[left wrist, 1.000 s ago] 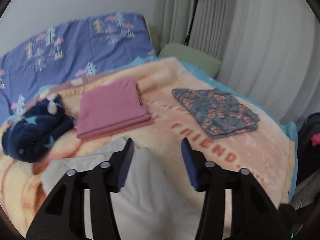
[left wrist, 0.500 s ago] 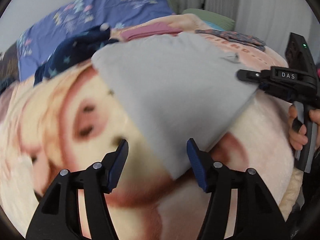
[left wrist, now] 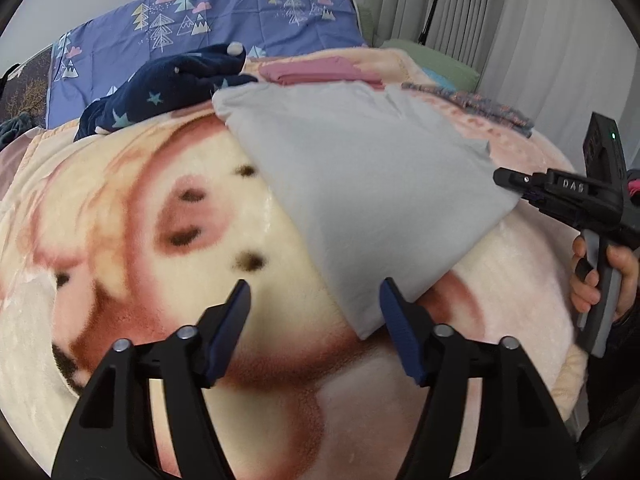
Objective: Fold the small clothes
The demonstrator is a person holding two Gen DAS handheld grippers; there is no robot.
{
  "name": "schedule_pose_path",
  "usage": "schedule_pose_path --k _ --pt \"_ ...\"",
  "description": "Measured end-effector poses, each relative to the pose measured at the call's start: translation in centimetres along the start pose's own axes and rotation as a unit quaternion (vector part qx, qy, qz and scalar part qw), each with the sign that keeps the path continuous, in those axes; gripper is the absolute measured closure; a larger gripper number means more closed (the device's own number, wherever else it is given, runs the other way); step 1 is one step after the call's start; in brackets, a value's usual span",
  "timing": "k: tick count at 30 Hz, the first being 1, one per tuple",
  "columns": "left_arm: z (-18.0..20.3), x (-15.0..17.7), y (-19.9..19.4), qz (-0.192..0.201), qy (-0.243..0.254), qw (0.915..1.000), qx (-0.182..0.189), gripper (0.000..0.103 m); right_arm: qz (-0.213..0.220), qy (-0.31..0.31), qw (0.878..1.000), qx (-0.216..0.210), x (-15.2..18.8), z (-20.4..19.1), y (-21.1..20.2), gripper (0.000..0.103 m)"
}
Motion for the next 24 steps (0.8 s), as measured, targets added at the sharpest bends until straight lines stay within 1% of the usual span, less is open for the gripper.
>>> schedule_pose_path --k 1,2,3,4,5,6,7,8,9,10,11,12,14,15,17,18,19,21,23,24 --pt "0.1 -0.4 -0.3 0.010 -0.005 0.9999 0.009 0.068 0.025 -0.020 0.999 0.006 -0.5 -0.6 -1.2 0.083" --pt "0.1 -0.9 -0.5 0.019 -0.014 0.9995 0.020 0.073 0.040 -0.036 0.999 0.000 -0.7 -1.3 -1.9 0.083" --pt "0.2 -1.4 -0.4 0.026 -0.021 0.9991 0.027 0.082 0.046 -0.051 0.998 -0.014 -0.8 -2.0 -2.5 0.083" --pt "0.3 -1.7 -0.1 0.030 -0.027 0.9986 0.035 0.084 0.044 -0.068 0.996 -0.038 -0.7 -3.1 -2.6 0.083" --pt "0.4 -1.9 0.4 0.027 -0.028 0.9985 0.040 0.084 0.034 -0.086 0.994 -0.055 -0.3 -4.0 -2.3 0.083" --pt "0.7 -1.8 1.1 0.018 -0.027 0.9985 0.044 0.084 0.027 -0.094 0.994 -0.051 -0.2 -4.4 -1.7 0.083" --pt "1.0 -1.5 2.3 0.002 -0.025 0.9985 0.049 0.084 0.016 -0.107 0.994 -0.022 0.3 -4.3 -0.4 0.083" --pt "1.1 -0.7 3.7 -0.026 -0.024 0.9982 0.048 0.084 0.004 -0.115 0.993 0.015 0.6 -3.6 0.9 0.083" --pt "1.2 -0.1 4.7 -0.035 -0.024 0.9980 0.046 0.084 -0.020 -0.116 0.992 0.053 1.1 -2.6 2.3 0.090" --pt "1.3 0.1 4.6 -0.026 -0.028 0.9980 0.051 0.084 -0.051 -0.098 0.991 0.070 1.6 -1.5 3.8 0.092" --pt "1.3 0.0 4.4 -0.027 -0.030 0.9977 0.055 0.083 -0.055 -0.084 0.993 0.064 1.6 -1.0 4.0 0.092" --pt "1.2 0.0 4.3 -0.029 -0.033 0.9972 0.060 0.082 -0.052 -0.076 0.994 0.053 1.1 -1.1 3.4 0.092" --pt "1.0 0.1 4.4 -0.028 -0.040 0.9967 0.066 0.082 -0.042 -0.079 0.995 0.046 0.0 -1.9 2.3 0.091" --pt "1.0 0.1 4.4 -0.027 -0.040 0.9967 0.065 0.082 -0.029 -0.086 0.995 0.037 -0.8 -2.6 1.6 0.088" --pt "1.2 0.1 4.5 -0.027 -0.032 0.9976 0.056 0.081 0.013 -0.111 0.994 0.018 -3.2 -4.5 -0.5 0.081" --pt "1.3 0.1 4.5 -0.028 -0.025 0.9981 0.049 0.081 0.028 -0.124 0.992 0.013 -4.3 -5.6 -1.0 0.073" --pt "1.6 0.0 4.5 -0.029 -0.017 0.9987 0.039 0.081 0.038 -0.141 0.989 0.016 -5.7 -6.8 -0.8 0.069" --pt "2.2 0.0 4.4 -0.029 0.005 0.9994 0.015 0.081 0.038 -0.178 0.983 0.031 -7.8 -8.6 1.0 0.069" --pt "2.4 0.0 4.4 -0.027 0.016 0.9995 0.001 0.081 0.011 -0.200 0.978 0.055 -10.2 -9.8 5.1 0.068" --pt "2.5 0.0 4.4 -0.025 0.020 0.9995 -0.004 0.081 -0.008 -0.204 0.977 0.065 -11.1 -10.1 7.1 0.065"
Point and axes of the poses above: each gripper's, at about its wrist camera, not at the fingertips, and y roughly the way its jaws point, z to its right, x to its underside, the point moved 7 cm from there along y, roughly the way its jaws point, and after that the axes turned 10 degrees about y, right-handed, at the moved point
